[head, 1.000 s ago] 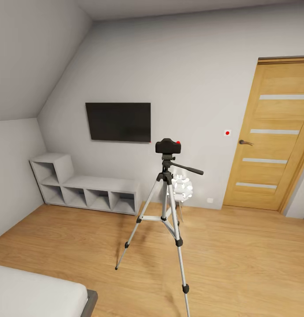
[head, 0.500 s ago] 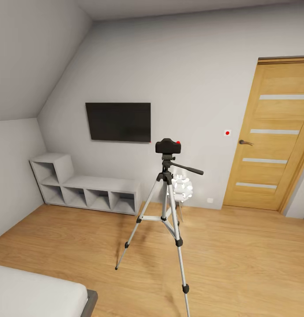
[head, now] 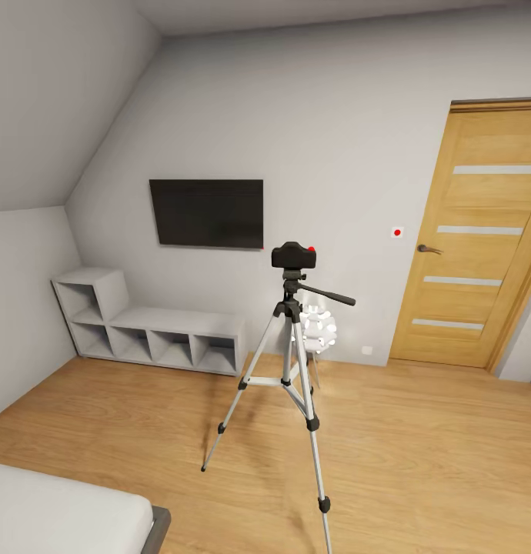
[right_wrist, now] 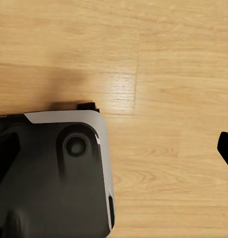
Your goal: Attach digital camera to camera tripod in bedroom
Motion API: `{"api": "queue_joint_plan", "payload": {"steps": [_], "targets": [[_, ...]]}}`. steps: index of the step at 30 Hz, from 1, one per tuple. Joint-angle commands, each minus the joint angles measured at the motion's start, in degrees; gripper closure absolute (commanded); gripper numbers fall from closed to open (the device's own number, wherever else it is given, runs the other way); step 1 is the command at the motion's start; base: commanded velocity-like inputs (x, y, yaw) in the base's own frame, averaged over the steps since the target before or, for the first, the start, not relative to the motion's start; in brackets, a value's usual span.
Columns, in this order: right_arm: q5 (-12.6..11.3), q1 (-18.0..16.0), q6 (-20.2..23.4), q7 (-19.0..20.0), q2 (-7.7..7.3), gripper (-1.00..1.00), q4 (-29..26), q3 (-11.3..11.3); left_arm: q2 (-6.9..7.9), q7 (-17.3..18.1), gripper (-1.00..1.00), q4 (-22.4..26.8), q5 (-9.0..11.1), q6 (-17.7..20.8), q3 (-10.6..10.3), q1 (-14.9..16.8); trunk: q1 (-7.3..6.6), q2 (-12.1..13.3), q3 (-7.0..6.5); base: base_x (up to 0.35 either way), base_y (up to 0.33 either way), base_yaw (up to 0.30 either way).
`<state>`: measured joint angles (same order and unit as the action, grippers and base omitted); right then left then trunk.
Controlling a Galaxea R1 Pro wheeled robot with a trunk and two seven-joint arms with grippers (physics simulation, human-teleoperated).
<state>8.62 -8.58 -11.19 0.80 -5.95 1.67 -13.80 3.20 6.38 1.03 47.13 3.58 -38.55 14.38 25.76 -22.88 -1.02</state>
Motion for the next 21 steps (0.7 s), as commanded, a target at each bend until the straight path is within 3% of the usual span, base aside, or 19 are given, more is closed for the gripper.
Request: {"api": "queue_joint_plan", "payload": {"steps": [1,21], "targets": [[0.5,0.0,-0.3,0.1,-0.03,-1.00,0.2,-0.5,0.04,0.1,-1.00,0.1,0.6,0.3,-0.4,0.0,0.02,0.0,0.02,0.000,0.000,0.000],[0.5,0.0,-0.3,0.1,-0.14,-1.00,0.2,-0.5,0.05,0.1,-1.00,0.0,0.8,0.3,-0.1,0.0,0.02,0.0,0.02,0.000,0.000,0.000]]}}
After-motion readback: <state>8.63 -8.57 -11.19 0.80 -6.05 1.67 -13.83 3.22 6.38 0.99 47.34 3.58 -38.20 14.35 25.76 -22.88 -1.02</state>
